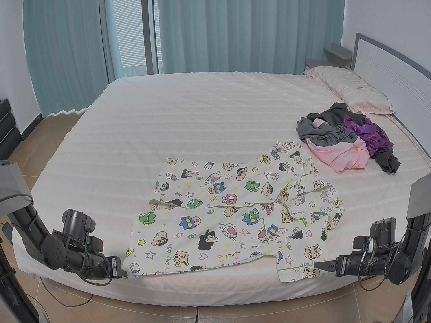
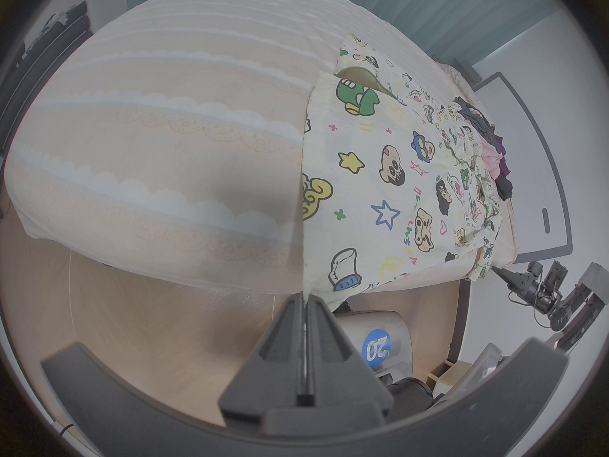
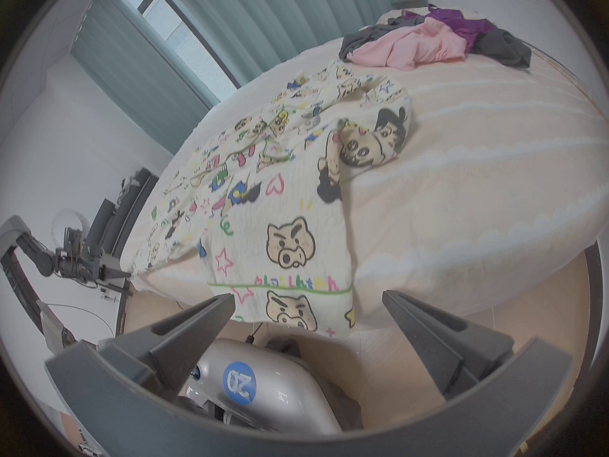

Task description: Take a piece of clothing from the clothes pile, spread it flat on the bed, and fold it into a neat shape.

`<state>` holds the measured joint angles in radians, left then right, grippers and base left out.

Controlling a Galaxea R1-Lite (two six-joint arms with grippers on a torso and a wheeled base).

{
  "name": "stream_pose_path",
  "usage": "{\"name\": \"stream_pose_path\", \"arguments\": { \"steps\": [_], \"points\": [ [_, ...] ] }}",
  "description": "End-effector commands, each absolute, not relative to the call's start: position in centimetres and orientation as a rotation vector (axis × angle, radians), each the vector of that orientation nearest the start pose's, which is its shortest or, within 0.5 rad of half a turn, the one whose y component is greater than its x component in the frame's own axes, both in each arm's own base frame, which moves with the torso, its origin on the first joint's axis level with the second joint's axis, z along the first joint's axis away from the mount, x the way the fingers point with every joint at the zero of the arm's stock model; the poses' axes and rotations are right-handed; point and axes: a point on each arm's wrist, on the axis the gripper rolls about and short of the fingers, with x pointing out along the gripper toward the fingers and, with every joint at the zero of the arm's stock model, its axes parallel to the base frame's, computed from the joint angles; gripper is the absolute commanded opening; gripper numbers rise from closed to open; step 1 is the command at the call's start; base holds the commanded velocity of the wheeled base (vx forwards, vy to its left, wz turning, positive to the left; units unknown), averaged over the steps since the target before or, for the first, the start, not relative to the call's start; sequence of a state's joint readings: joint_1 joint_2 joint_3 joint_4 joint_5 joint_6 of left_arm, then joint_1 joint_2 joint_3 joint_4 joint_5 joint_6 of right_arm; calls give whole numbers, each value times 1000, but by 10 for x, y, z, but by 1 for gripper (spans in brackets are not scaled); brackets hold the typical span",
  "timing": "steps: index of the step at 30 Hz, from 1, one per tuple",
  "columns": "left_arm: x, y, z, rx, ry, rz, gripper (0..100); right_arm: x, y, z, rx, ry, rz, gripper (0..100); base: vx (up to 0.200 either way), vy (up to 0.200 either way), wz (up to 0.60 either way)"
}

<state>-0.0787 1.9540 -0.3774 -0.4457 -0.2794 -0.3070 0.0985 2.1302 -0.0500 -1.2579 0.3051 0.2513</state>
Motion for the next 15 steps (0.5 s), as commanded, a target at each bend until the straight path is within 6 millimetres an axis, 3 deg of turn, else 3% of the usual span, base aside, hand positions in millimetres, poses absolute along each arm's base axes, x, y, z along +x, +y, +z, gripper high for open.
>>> {"name": "stream_pose_path", "arguments": {
  "steps": [1,13,14,15],
  "points": [
    [228,-24,11,-384,1174,-144,0,205,32,-22,307,932,290,100,0,0,0],
    [228,-24,11,-383,1173,-144,0,216,43,-33,287,947,319,100,0,0,0],
    [228,-24,11,-382,1173,-145,0,215,43,-34,289,951,318,0,0,0,0],
    [229,-24,11,-383,1172,-144,0,216,43,-35,287,953,317,0,0,0,0]
  ]
}}
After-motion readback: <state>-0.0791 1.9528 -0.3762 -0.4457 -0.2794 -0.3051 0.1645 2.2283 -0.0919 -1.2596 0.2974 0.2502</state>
